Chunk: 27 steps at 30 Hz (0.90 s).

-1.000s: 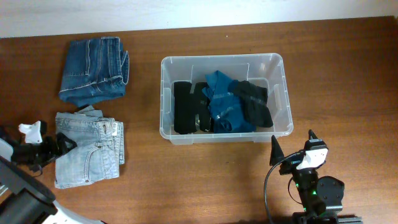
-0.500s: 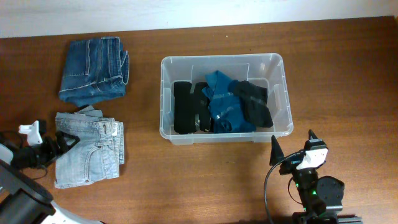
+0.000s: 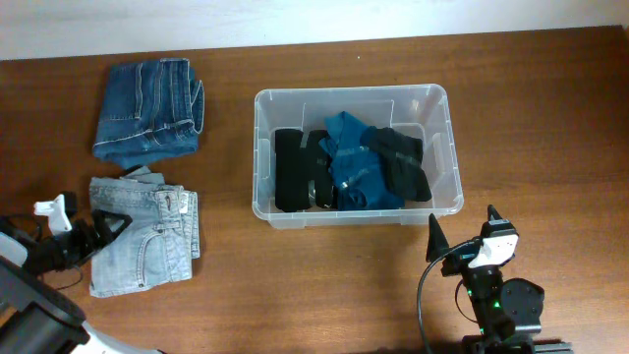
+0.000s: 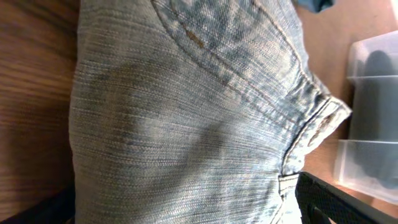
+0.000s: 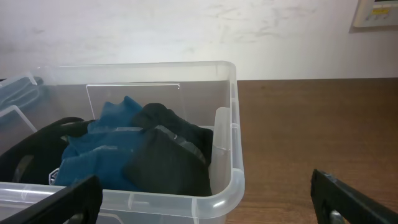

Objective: Pack container
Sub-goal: 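Grasp the light blue jeans edge with the left gripper, then lift the light blue jeans and carry them right over the bin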

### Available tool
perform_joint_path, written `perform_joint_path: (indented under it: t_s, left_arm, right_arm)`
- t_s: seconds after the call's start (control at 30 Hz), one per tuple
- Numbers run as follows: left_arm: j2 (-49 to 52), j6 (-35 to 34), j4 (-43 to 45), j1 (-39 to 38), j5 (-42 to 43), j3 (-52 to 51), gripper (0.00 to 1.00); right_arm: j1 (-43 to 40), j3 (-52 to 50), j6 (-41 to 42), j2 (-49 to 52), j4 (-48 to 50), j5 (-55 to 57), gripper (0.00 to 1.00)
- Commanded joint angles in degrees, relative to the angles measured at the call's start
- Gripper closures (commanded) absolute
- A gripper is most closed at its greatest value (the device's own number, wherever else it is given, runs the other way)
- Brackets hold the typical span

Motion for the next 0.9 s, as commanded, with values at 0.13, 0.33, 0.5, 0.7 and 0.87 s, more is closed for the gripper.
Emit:
perform_joint_path:
  t_s: [0.13,0.33,0.5,0.7,0.87]
  left_arm:
    - [6.19,-2.16,-0.28,-1.05,1.20,-4.72,0.01]
    - [6.19,-2.16,-0.11,-1.05,1.18,-4.72,0.25]
    - [6.19,-2.16,-0.11,-1.05,1.18,-4.72,0.57]
    - [6.19,-2.40,-0.11,-1.05,1.20,-4.72,0.94]
    - [6.16,-6.54,-0.02,-1.05,1.53,-4.28,0.99]
  right_arm:
    - [-0.48,-0.42,-0.44,-0.48,0.07,-0.74,0.02]
    - [-0.48,-0.42,-0.44,-0.48,0.07,-0.74,0.02]
    - [-0.48,-0.42,-0.44,-0.48,0.07,-0.74,0.02]
    - [-0.48,-0.42,-0.42,-0.48,0.07,-0.74,0.02]
    - [-0.48,-0.42,-0.44,-0.48,0.07,-0.74,0.02]
